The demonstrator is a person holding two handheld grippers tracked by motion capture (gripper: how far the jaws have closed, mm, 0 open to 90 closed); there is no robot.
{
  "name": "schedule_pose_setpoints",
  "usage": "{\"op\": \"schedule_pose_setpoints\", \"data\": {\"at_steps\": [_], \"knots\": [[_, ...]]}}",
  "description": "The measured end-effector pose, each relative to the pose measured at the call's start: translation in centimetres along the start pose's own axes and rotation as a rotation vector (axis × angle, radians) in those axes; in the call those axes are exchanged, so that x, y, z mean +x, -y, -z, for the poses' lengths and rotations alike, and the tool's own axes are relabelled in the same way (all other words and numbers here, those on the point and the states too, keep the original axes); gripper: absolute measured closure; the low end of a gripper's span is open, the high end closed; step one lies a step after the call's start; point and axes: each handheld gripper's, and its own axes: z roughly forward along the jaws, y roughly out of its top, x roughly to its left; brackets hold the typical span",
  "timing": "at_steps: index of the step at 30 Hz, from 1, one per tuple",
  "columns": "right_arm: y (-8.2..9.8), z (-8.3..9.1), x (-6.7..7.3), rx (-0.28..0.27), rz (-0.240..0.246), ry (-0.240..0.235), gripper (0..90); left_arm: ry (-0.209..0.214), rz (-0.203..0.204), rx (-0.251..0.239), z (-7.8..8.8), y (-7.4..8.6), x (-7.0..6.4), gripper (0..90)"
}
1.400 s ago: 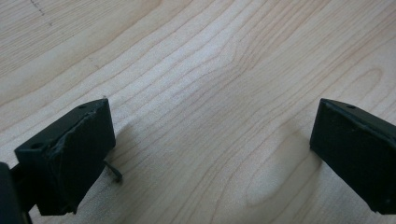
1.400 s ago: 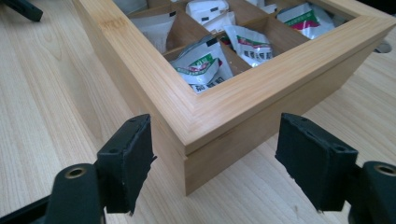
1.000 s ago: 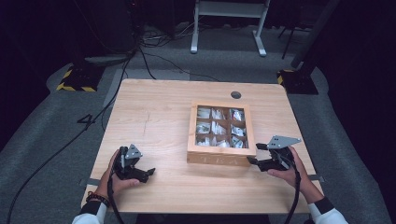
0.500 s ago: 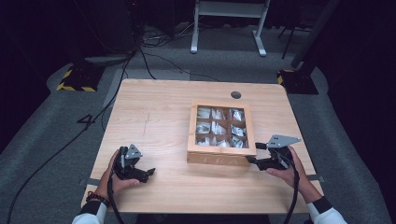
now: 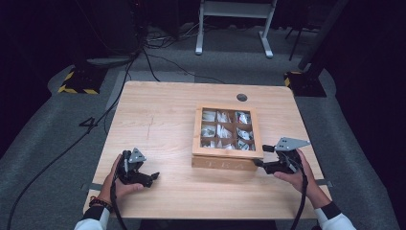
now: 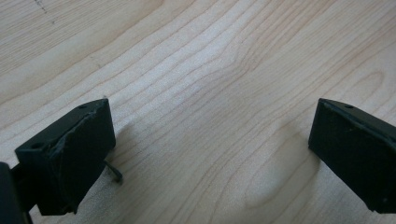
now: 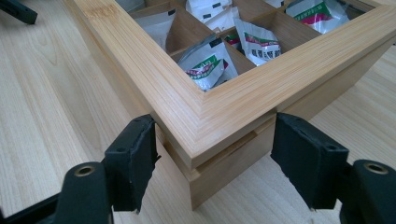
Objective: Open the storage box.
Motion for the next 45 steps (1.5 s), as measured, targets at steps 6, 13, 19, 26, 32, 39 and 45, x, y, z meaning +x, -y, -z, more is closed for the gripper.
{"op": "schedule_pose_setpoints", "data": {"at_steps": [6, 13, 19, 26, 32, 39, 45], "knots": [[-0.2, 0.2, 0.0, -0.020, -0.007, 0.000, 30.5, 0.001, 0.001, 0.000, 0.0, 0.0, 0.0, 1.0], [-0.6, 0.5, 0.0, -0.043, 0.002, 0.010, 28.7, -0.001, 0.002, 0.004, 0.0, -0.1, 0.0, 1.1], [-1.0, 0.9, -0.1, -0.075, 0.001, 0.018, 28.4, 0.008, -0.002, -0.006, 0.2, -0.3, 0.1, 13.5], [-1.5, 1.3, -0.2, -0.102, -0.005, 0.022, 28.4, 0.019, -0.004, -0.033, 0.5, -1.0, 0.1, 18.4], [-2.2, 1.7, -0.1, -0.128, 0.002, 0.036, 28.3, 0.036, -0.061, -0.071, 0.6, -3.3, -1.0, 17.9], [-2.9, 2.1, -0.4, -0.160, -0.012, 0.039, 28.0, 0.051, -0.102, -0.115, 0.4, -6.3, -2.3, 18.5], [-3.4, 2.2, -0.5, -0.171, -0.019, 0.040, 27.6, 0.059, -0.151, -0.174, 0.4, -9.3, -3.7, 19.4]]}}
